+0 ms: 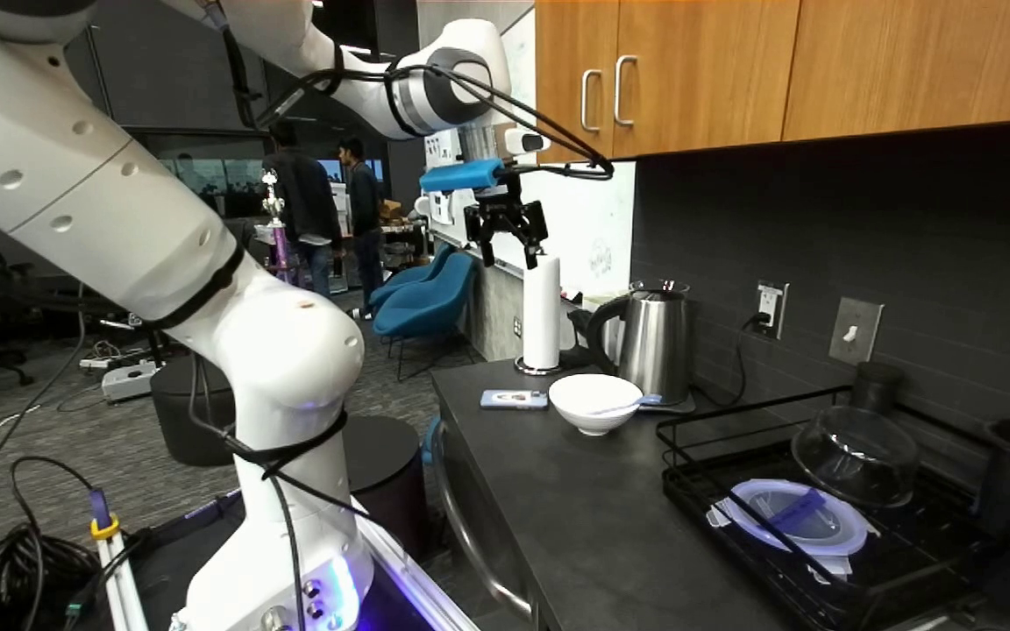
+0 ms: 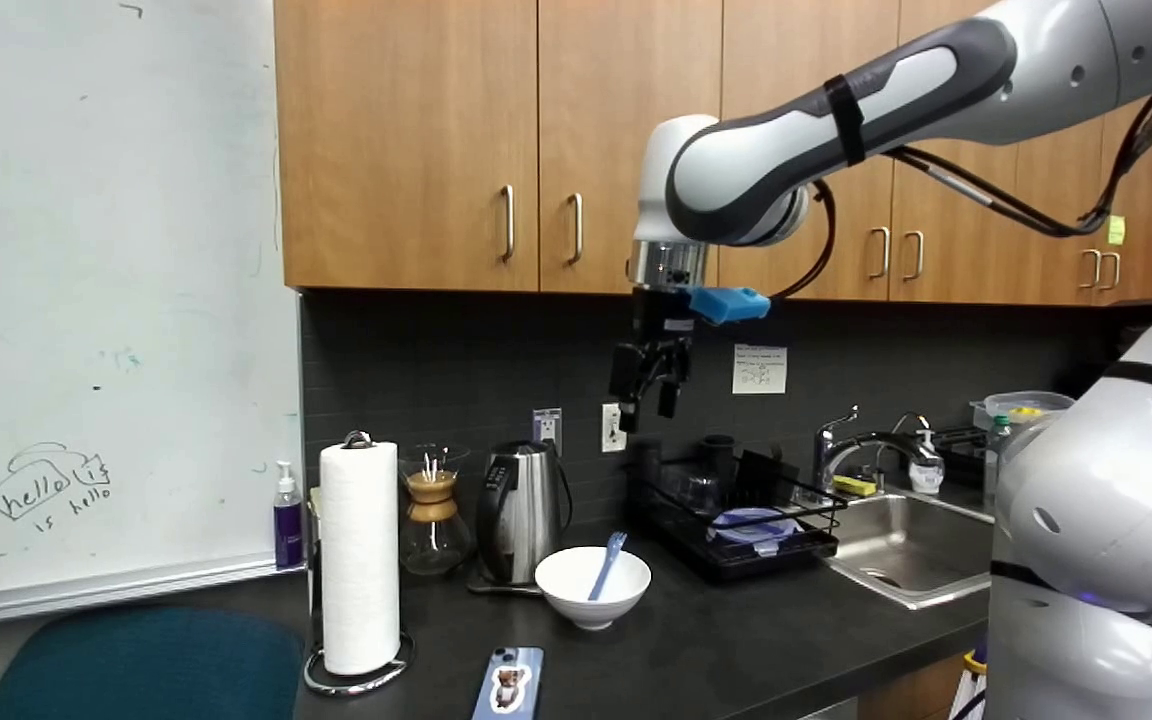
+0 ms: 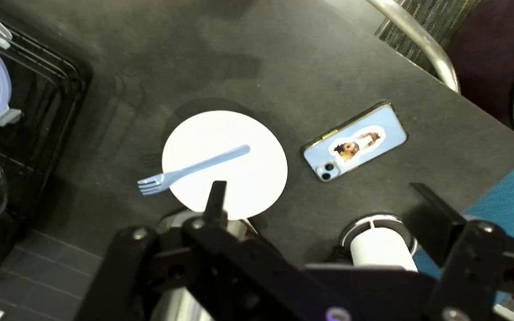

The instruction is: Open the cupboard's right door halfway

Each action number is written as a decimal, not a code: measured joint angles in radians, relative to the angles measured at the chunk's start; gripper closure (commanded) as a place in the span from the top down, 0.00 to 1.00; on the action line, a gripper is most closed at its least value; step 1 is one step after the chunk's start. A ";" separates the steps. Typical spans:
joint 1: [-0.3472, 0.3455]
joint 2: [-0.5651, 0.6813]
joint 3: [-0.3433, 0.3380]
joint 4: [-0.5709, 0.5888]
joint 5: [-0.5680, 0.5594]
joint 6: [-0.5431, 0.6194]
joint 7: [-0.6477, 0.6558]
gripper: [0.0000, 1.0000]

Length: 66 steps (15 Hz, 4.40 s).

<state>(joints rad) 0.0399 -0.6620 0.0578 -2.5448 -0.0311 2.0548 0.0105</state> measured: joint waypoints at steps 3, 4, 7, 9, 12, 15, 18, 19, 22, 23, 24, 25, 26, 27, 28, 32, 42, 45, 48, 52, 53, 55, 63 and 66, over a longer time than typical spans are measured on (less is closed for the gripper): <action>0.014 -0.037 0.037 -0.021 -0.007 0.071 0.004 1.00; 0.016 -0.054 0.050 -0.031 -0.008 0.101 0.011 1.00; 0.015 -0.113 0.089 -0.062 -0.019 0.179 0.058 1.00; 0.012 -0.150 0.120 -0.078 -0.045 0.222 0.110 1.00; -0.007 -0.203 0.178 -0.097 -0.110 0.282 0.196 1.00; -0.051 -0.264 0.229 -0.110 -0.182 0.331 0.255 1.00; -0.103 -0.321 0.243 -0.115 -0.238 0.345 0.265 1.00; -0.119 -0.335 0.240 -0.115 -0.256 0.341 0.260 1.00; -0.173 -0.359 0.201 -0.113 -0.355 0.307 0.172 1.00; -0.187 -0.361 0.169 -0.111 -0.391 0.296 0.114 1.00; -0.197 -0.361 0.124 -0.110 -0.422 0.289 0.045 1.00; -0.203 -0.361 0.082 -0.108 -0.439 0.287 -0.010 1.00; -0.203 -0.361 0.052 -0.107 -0.446 0.286 -0.043 1.00; -0.202 -0.361 0.034 -0.107 -0.450 0.286 -0.060 1.00; -0.201 -0.361 0.030 -0.107 -0.451 0.285 -0.065 1.00; -0.201 -0.361 0.045 -0.107 -0.451 0.284 -0.065 1.00; -0.106 -0.312 -0.146 -0.039 -0.445 0.550 -0.329 1.00; -0.010 -0.311 -0.223 -0.033 -0.388 0.648 -0.400 1.00; 0.067 -0.314 -0.273 -0.033 -0.299 0.709 -0.414 1.00; 0.092 -0.320 -0.292 -0.036 -0.209 0.747 -0.389 1.00; 0.085 -0.323 -0.292 -0.038 -0.205 0.751 -0.378 1.00; 0.061 -0.327 -0.290 -0.050 -0.205 0.758 -0.370 1.00; 0.204 -0.294 -0.378 -0.134 -0.164 0.779 -0.431 1.00; 0.304 -0.264 -0.418 -0.138 -0.155 0.827 -0.464 1.00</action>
<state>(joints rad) 0.3438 -0.9259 -0.3597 -2.6825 -0.1857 2.8815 -0.4537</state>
